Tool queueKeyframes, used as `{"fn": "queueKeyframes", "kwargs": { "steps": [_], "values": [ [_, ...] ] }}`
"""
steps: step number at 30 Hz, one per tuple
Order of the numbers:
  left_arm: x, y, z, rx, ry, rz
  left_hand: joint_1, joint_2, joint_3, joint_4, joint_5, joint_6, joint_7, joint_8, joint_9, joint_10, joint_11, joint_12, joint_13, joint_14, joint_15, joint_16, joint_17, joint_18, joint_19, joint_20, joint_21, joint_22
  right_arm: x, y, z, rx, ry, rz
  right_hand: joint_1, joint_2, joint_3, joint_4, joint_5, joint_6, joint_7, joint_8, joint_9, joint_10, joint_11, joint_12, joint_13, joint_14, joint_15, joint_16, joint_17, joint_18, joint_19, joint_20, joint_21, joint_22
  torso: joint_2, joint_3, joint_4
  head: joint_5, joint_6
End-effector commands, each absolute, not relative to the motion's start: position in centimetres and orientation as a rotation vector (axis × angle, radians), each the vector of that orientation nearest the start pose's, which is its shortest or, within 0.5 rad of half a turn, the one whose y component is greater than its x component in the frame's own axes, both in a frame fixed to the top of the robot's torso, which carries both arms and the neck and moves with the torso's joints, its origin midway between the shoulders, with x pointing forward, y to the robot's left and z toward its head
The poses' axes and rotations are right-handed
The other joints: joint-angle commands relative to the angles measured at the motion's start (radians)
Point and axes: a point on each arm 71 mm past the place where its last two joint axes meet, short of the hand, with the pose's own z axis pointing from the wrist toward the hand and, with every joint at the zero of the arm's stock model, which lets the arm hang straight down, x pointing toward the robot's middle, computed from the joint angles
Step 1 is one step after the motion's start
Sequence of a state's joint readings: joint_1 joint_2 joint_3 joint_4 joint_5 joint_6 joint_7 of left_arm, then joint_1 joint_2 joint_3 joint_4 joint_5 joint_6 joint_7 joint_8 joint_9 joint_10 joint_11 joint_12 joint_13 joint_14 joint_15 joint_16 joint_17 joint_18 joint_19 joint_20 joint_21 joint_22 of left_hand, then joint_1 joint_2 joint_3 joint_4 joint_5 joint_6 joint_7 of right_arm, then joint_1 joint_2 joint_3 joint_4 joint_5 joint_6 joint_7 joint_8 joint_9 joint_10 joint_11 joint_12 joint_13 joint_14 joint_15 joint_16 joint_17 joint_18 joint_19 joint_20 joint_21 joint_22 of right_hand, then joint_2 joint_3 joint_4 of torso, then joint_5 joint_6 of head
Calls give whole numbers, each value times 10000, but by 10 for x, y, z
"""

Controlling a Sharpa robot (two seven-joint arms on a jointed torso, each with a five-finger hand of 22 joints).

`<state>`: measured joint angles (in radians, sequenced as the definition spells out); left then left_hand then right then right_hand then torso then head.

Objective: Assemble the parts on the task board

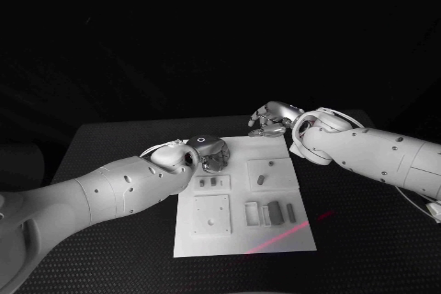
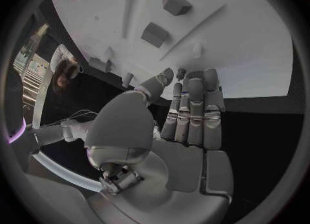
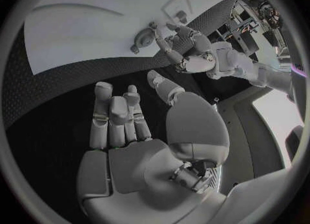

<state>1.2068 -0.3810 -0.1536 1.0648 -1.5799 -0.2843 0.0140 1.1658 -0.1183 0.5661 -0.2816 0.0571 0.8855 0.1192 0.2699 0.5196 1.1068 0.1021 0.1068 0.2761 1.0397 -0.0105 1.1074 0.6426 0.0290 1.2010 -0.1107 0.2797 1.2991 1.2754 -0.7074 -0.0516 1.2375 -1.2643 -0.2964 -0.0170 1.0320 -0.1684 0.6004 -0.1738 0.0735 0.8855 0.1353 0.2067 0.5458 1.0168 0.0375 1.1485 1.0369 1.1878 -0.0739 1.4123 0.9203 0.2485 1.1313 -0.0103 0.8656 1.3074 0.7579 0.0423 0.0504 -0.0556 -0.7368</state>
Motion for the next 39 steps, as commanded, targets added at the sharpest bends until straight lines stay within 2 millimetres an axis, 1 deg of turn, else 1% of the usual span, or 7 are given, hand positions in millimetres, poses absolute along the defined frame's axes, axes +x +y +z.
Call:
{"fn": "queueKeyframes", "kwargs": {
  "steps": [1,7,19,25,35,36,39],
  "values": [
    [530,76,-238,4947,16716,-6360,31,-24,-3,31,-16,-58,7,-70,-17,-109,20,-52,5,98,28,88,20,571,77,9,84,39,547,-215,-166,-33,16451,6539,-35,31,29,25,51,-127,192,-30,-17,-11,39,42,-12,7,72,-36,12,132,27,-13,-64,193,1,1,0,-22,-9],
    [532,77,-238,4925,16754,-6276,30,3,9,38,-16,-41,4,-65,-23,-110,28,-79,15,130,36,119,36,596,110,19,104,83,547,-215,-166,-38,16449,6545,-34,33,28,23,51,-128,193,-30,-18,-11,41,44,-12,8,73,-35,13,132,28,-12,-63,194,-5,11,0,-39,-15],
    [529,72,-242,4881,16729,-6532,84,91,59,10,-13,-160,57,-152,-112,72,-29,-86,115,304,-17,286,113,686,294,-4,223,281,547,-214,-166,-41,16449,6553,-35,38,24,21,50,-130,195,-28,-18,-11,42,48,-14,9,75,-34,14,133,30,-12,-62,194,-14,5,7,-73,-51],
    [529,72,-240,4636,16436,-6722,113,96,61,-13,-12,-230,-44,-189,-170,265,-91,-50,204,448,-81,384,150,710,440,-57,315,321,547,-214,-166,-48,16450,6565,-34,38,23,19,50,-131,196,-28,-18,-12,43,49,-14,9,76,-34,14,132,30,-11,-62,195,-19,-2,23,-71,-34],
    [528,70,-241,4674,16612,-6747,111,100,54,-9,-14,-264,-66,-202,-198,342,-113,-47,249,508,-103,414,161,711,498,-79,356,324,547,-213,-166,-56,16460,6577,-33,41,20,16,51,-131,197,-26,-19,-12,44,52,-15,10,77,-33,15,132,30,-11,-62,195,-17,4,9,-64,-23],
    [528,70,-241,4667,16639,-6770,103,100,49,-7,-15,-268,-63,-203,-201,342,-112,-50,251,511,-102,415,162,710,501,-79,359,324,547,-213,-166,-57,16460,6578,-32,42,20,16,51,-131,197,-26,-19,-12,44,52,-16,10,77,-33,15,133,31,-11,-62,195,-16,2,7,-64,4],
    [528,68,-241,4677,16684,-6785,65,86,25,3,-17,-273,-58,-204,-208,347,-104,-59,260,517,-95,418,163,707,507,-80,366,324,547,-213,-166,-52,16455,6574,-32,43,20,15,51,-131,197,-26,-19,-11,44,53,-16,11,78,-33,16,133,31,-11,-62,195,-13,5,1,-76,-40]
  ]
}}
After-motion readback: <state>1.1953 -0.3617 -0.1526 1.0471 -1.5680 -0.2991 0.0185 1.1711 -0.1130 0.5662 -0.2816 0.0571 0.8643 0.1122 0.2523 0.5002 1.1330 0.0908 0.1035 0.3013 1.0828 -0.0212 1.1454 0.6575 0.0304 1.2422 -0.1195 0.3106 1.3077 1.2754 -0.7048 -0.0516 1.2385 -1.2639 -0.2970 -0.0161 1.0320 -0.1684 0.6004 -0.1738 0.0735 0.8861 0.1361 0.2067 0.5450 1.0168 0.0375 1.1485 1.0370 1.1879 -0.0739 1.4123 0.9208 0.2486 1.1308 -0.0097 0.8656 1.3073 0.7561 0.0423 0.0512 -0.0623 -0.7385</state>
